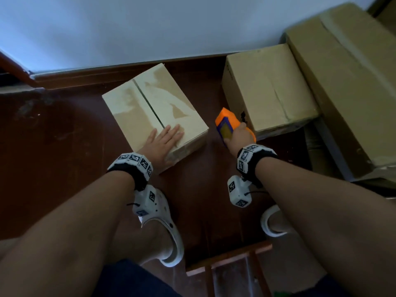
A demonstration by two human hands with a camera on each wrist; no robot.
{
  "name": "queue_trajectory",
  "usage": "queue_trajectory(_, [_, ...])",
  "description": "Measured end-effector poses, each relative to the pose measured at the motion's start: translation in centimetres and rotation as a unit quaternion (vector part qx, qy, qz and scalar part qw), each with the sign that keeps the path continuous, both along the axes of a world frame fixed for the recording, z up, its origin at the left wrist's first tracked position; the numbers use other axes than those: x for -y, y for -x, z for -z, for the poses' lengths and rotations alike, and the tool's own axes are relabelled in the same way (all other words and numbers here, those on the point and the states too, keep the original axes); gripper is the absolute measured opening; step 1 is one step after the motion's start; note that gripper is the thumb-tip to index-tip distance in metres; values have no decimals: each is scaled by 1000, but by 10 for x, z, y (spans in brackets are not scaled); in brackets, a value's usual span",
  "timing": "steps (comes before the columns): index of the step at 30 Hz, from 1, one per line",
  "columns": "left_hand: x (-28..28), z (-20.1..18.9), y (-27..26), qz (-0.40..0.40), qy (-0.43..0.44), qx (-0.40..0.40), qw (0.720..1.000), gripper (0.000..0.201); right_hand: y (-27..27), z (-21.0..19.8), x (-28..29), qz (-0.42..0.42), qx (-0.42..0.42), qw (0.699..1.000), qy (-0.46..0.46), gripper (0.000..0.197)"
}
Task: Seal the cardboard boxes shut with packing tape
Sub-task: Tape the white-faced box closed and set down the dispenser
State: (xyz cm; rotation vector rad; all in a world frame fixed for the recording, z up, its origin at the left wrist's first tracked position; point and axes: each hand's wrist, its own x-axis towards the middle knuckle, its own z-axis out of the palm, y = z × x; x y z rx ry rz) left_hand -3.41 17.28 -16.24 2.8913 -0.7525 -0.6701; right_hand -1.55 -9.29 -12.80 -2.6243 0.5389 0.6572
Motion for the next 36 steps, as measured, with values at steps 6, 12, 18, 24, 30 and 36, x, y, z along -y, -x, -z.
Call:
queue_trajectory(6, [18, -9, -4, -206, 95, 21, 974, 77, -16, -23, -25, -92, 132, 987, -1, 60])
queue_trajectory(12, [36, 29, 3, -157, 10, 57, 986, 74, -30, -27, -42, -283, 160, 938, 121, 63])
queue_trajectory(18, [35, 41, 5, -132, -24, 123, 983, 72, -40, -20, -49, -367, 200, 895, 154, 60])
queue_trajectory(24, [33, 47, 3, -128, -40, 121, 984, 90, -35, -1, -50, -382, 111, 914, 80, 34])
queue_trajectory(30, [20, 19, 16, 28, -111, 167, 979, 78, -33, 0, -54, -347, 74, 934, 49, 28])
queue_trajectory(36, [-2, 16, 36, 301, -314, 207, 877, 63, -22, -12, -60, -327, 50, 943, 49, 32])
